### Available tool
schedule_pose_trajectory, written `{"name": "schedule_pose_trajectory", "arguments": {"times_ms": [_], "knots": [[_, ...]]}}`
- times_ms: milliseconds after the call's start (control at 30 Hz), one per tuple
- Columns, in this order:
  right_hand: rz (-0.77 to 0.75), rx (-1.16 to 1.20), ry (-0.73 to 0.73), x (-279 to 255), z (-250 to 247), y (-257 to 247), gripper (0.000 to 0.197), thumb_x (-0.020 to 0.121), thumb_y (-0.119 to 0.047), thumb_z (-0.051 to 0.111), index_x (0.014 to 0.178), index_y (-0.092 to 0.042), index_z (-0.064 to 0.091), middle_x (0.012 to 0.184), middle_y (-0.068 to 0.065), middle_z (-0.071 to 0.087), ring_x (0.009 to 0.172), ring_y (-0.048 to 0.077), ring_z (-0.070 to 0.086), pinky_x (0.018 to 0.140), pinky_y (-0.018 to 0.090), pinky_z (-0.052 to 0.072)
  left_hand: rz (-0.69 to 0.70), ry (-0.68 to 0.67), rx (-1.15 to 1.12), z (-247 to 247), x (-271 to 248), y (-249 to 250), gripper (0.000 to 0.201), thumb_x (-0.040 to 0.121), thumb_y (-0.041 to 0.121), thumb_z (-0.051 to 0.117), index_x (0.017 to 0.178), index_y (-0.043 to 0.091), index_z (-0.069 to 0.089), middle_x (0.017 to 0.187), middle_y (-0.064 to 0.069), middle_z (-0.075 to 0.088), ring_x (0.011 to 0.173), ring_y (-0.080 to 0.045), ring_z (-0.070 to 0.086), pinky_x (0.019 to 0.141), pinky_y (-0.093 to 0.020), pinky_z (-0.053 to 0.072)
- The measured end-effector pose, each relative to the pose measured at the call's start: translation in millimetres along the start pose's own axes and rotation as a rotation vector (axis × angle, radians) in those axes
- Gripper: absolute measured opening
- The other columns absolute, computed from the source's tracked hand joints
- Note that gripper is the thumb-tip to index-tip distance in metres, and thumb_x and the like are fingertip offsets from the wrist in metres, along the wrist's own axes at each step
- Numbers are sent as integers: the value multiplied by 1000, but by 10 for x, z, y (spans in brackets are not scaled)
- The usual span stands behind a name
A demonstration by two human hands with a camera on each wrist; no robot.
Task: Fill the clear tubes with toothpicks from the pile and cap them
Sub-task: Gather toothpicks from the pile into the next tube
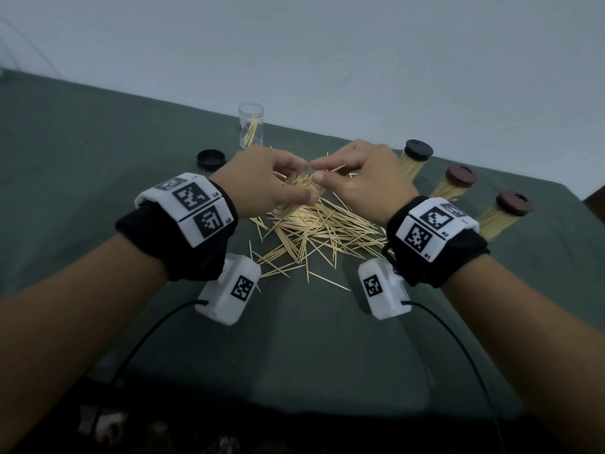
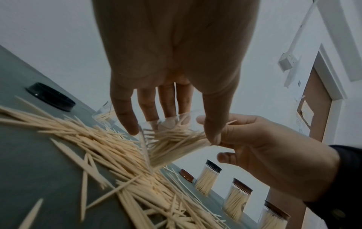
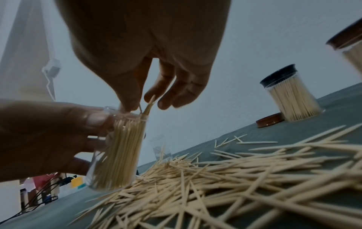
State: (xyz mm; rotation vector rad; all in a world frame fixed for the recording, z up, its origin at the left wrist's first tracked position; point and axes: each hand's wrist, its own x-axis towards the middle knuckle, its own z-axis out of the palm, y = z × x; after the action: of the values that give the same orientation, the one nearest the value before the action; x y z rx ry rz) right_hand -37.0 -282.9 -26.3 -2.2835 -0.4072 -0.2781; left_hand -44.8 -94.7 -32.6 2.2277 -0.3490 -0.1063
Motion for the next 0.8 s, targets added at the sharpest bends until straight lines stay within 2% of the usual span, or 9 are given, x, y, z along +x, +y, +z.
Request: {"name": "schedule_pose_trajectory", "arguments": {"times_ms": [133, 200, 300, 400, 467, 533, 600, 700, 800], "knots": [[55, 96, 30, 8, -13, 3, 27, 77, -22, 81, 102, -26, 73, 79, -6, 72, 73, 3, 67, 70, 17, 52, -3, 2, -2, 0, -2, 14, 62, 72, 47, 80, 127, 27, 62, 114, 8, 67, 100, -7, 66, 95, -37, 53], [41, 73, 50, 12, -18, 0, 22, 79, -24, 79, 101, -25, 73, 79, -7, 71, 72, 4, 66, 69, 17, 51, -2, 0, -23, -1, -1, 16, 59, 72, 46, 81, 125, 28, 64, 111, 9, 68, 98, -7, 67, 94, -38, 54], [-28, -126, 5, 15, -32, -1, 15, 90, -32, 65, 103, -31, 74, 88, -18, 59, 80, -3, 55, 70, 13, 40, 6, 0, -20, 3, 3, 11, 58, 73, 47, 80, 125, 28, 63, 108, 10, 68, 97, -6, 67, 93, -37, 55], [-31, -220, -103, 16, -38, 2, 30, 98, -36, 52, 124, -29, 64, 104, -12, 50, 91, -1, 48, 80, 15, 36, 4, 16, -16, -3, 8, -2, 61, 72, 47, 80, 128, 28, 62, 110, 9, 65, 98, -4, 65, 92, -33, 54], [-32, -246, -121, 13, -57, 2, 35, 98, -35, 51, 132, -29, 58, 109, -11, 51, 89, -1, 49, 83, 17, 35, 5, 26, -5, -2, 13, -7, 61, 72, 47, 80, 128, 28, 61, 106, 11, 64, 97, -3, 65, 86, -25, 54], [-36, -223, -109, 7, -82, 4, 32, 95, -32, 57, 126, -31, 62, 104, -14, 59, 84, -4, 53, 80, 18, 41, 8, 41, 24, 0, 17, -6, 60, 73, 47, 79, 127, 29, 61, 97, 18, 61, 93, 3, 62, 74, -13, 48], [-29, -185, -102, 0, -88, 10, 21, 91, -26, 63, 110, -31, 70, 97, -16, 64, 84, -3, 58, 77, 15, 45, 11, 55, 48, -3, 24, -1, 59, 73, 47, 79, 127, 30, 61, 89, 25, 57, 87, 10, 58, 65, -6, 41], [-51, -212, -93, -9, -62, 16, 15, 87, -19, 68, 95, -28, 76, 89, -16, 66, 79, -6, 58, 68, 2, 38, 25, 57, 74, -8, 18, 1, 59, 73, 46, 80, 126, 30, 61, 88, 27, 56, 88, 8, 59, 65, -4, 38], [-87, -220, -62, -16, -54, -26, 12, 85, -20, 73, 94, -26, 78, 79, -15, 66, 73, -8, 58, 66, 0, 38, 61, 9, 69, 13, -2, 7, 53, 73, 44, 81, 122, 33, 63, 96, 23, 63, 97, 1, 62, 71, -5, 41]]}}
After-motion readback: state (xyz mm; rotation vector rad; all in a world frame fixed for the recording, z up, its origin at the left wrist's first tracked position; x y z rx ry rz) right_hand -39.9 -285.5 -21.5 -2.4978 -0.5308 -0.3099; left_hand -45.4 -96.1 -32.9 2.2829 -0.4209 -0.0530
